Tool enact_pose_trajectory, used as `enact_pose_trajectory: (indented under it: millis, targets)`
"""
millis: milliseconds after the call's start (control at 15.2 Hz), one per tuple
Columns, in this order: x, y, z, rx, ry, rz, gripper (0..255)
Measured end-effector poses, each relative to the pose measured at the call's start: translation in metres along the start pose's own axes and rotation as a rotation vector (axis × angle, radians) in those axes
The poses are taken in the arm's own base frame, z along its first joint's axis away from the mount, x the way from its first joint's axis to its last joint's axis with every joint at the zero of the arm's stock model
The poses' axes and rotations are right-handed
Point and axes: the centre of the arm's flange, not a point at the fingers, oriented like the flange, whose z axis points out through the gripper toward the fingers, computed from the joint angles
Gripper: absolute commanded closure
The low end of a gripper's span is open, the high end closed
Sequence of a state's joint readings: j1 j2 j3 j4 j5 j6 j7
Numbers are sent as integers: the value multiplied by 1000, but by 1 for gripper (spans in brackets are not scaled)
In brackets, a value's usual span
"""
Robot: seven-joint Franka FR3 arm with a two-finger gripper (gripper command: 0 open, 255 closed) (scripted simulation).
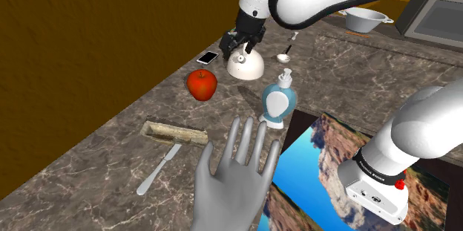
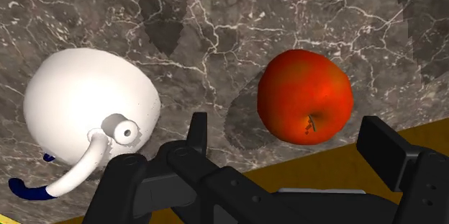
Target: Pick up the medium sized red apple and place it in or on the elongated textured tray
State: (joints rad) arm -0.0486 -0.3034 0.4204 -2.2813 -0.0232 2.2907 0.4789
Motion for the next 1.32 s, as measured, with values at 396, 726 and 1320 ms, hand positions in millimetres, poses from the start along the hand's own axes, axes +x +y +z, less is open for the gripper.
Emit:
enact_pose_trajectory:
  millis: [396,726,1320]
  targets:
    - [32,-50,51,-28,64,27,0]
    - [55,-78,88,-46,105,45,0]
    - [59,-80,122,-47,108,46,0]
